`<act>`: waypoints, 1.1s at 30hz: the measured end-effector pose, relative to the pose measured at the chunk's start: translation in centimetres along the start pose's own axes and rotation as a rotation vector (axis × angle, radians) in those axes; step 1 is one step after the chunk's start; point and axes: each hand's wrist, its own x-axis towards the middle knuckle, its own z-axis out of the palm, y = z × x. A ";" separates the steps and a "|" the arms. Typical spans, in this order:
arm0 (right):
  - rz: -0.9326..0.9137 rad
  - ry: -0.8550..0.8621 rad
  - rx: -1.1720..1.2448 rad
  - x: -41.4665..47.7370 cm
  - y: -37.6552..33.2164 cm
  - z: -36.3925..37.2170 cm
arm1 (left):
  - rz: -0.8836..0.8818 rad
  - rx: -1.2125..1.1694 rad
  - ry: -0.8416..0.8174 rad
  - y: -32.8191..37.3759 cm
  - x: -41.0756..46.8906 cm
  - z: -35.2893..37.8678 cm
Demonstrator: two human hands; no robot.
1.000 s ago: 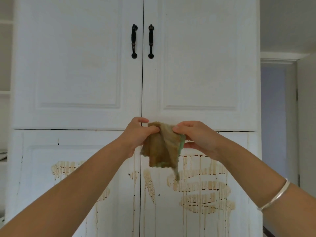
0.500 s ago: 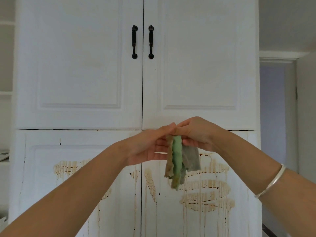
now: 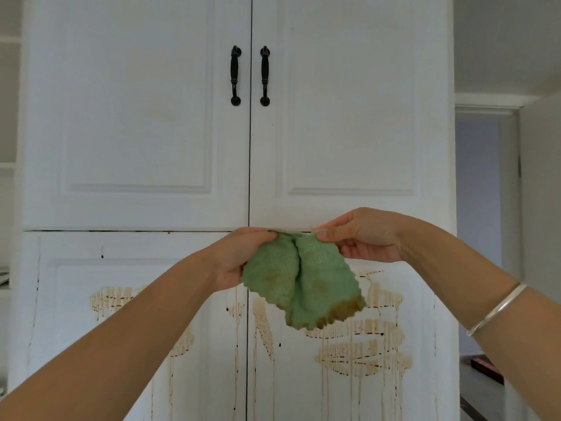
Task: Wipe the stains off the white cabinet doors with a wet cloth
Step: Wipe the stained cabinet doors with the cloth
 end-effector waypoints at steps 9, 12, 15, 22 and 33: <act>-0.178 0.378 -0.145 1.0 -0.1 0.1 | -0.118 -0.048 0.026 0.0 0.6 -1.6; -0.251 0.461 -0.191 1.0 -0.4 0.2 | -0.110 0.035 0.069 -0.5 0.8 -1.9; -0.376 0.501 -0.244 0.8 -1.1 0.2 | -0.106 0.191 0.219 -1.1 1.0 -2.1; -0.586 0.504 -0.442 0.2 -3.5 0.2 | -0.264 0.749 0.052 -0.6 -0.1 -2.1; -0.597 0.347 -0.568 0.2 -4.2 0.7 | 0.082 0.396 -0.277 0.3 0.7 0.6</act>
